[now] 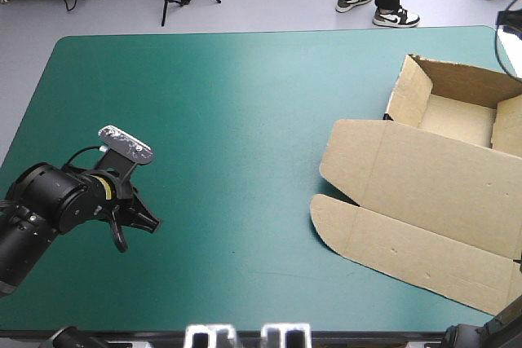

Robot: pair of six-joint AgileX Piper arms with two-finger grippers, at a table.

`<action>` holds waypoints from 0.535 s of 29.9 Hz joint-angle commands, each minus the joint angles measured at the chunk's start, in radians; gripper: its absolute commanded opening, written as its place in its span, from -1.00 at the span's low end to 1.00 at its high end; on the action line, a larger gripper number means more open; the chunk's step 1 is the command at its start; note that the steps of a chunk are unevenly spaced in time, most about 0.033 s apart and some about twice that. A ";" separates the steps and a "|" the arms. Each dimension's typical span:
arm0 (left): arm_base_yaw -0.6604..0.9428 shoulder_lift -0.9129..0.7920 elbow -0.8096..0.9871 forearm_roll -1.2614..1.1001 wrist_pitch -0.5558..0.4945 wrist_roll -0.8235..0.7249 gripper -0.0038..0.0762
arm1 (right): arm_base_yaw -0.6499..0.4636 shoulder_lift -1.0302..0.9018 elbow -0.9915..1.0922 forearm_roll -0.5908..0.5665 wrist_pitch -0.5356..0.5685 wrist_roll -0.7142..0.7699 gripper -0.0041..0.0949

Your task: Fold the box

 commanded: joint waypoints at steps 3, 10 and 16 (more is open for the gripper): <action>-0.007 -0.016 -0.024 -0.024 -0.066 -0.013 -0.92 | 0.150 -0.120 -0.029 0.051 0.021 -0.071 -0.95; -0.007 -0.016 -0.024 -0.049 -0.083 -0.013 -0.92 | 0.379 -0.166 0.044 -0.147 0.021 -0.027 -0.95; -0.007 -0.016 -0.024 -0.049 -0.097 -0.013 -0.92 | 0.527 -0.275 0.286 -0.239 0.021 -0.013 -0.95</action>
